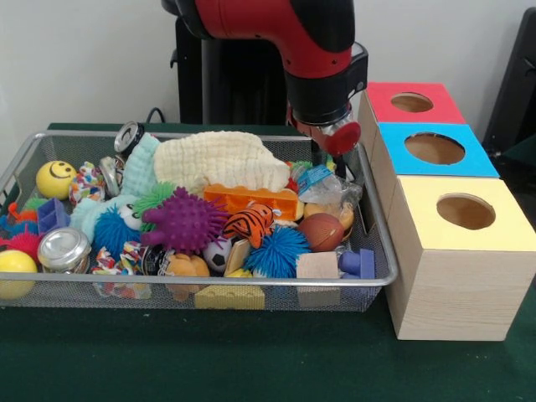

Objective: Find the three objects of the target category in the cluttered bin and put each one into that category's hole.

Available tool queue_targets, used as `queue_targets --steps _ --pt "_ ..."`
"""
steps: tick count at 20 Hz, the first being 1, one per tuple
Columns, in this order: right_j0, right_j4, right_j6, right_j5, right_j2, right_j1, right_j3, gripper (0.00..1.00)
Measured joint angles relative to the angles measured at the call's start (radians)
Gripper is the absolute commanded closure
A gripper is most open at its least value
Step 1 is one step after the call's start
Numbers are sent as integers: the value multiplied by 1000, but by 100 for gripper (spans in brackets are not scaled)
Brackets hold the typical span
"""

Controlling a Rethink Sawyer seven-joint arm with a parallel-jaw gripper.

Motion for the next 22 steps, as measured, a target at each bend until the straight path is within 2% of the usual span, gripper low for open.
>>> queue_targets --steps 2,5,6,7,9,10,11,12,15,17,19,22 --pt "12 0 0 20 -6 -24 0 0" --pt "47 0 0 112 -29 -83 -3 0" --pt "63 -1 0 163 -40 -108 -7 0" --pt "88 -1 0 257 -55 -147 -17 0" --pt "101 -1 0 318 -62 -170 -24 0" --pt "117 -1 0 408 -72 -204 -35 0" --pt "122 -2 0 440 -75 -216 -39 0" --pt "133 -3 0 521 -85 -246 -51 0" --pt "139 -8 0 564 -95 -269 -67 0" --pt "141 -24 0 556 -104 -280 -80 0" --pt "141 -35 0 522 -109 -281 -85 0" --pt "142 -46 0 415 -115 -274 -85 0"
